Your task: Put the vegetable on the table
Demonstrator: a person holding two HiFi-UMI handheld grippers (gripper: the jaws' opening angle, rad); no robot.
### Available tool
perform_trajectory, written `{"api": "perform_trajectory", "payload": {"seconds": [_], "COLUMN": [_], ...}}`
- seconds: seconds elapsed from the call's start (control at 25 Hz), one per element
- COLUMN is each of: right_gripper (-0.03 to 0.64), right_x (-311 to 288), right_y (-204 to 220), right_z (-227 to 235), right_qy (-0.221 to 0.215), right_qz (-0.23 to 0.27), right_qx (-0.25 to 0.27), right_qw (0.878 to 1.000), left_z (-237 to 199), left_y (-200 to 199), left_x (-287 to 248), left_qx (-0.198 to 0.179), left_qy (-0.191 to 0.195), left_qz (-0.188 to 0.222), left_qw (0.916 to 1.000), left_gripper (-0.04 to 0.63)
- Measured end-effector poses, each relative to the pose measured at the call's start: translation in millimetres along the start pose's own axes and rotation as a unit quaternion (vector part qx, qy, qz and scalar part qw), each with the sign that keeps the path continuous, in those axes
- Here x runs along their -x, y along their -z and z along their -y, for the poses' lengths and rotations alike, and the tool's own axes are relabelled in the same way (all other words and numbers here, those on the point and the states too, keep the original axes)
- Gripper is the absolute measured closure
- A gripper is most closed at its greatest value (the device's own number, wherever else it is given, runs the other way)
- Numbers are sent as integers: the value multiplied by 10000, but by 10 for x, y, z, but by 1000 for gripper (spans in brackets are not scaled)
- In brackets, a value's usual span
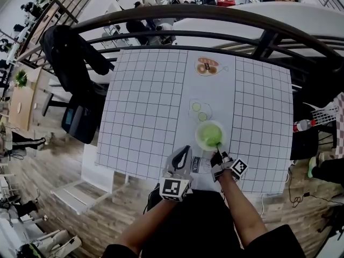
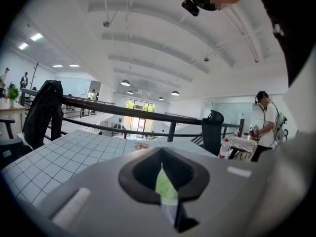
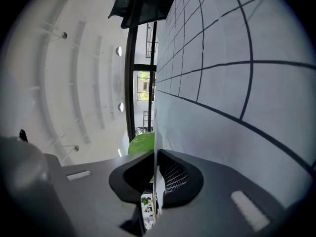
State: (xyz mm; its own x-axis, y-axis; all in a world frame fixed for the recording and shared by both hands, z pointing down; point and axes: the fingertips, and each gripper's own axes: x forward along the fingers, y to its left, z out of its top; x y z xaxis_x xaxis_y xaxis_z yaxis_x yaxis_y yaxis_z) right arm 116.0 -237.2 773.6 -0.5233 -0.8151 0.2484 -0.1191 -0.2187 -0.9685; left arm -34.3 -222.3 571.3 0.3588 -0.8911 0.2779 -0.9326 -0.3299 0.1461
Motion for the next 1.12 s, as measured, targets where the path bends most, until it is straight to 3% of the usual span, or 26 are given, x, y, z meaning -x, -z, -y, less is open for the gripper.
{"api": "perform_trajectory", "payload": {"seconds": [0.2,0.4,1.12], "right_gripper": [589,591,598], "right_x": [-59,-87,-77], "right_y": [31,47,131], "right_z": [116,125,235], "right_qy": [28,85,729], "right_qz": [83,23,-20], "right_qx": [-216,-9,-60], "right_qw": [9997,10000,9973], "left_z": [59,135,164], "left_y": [4,-2,25], "left_x": [4,19,85], "left_qx": [62,-87,-80], "left_qy": [135,270,160], "left_qz": [-20,-74,-82], "left_qw": [9999,9996,9998], "left_gripper": [588,588,588]}}
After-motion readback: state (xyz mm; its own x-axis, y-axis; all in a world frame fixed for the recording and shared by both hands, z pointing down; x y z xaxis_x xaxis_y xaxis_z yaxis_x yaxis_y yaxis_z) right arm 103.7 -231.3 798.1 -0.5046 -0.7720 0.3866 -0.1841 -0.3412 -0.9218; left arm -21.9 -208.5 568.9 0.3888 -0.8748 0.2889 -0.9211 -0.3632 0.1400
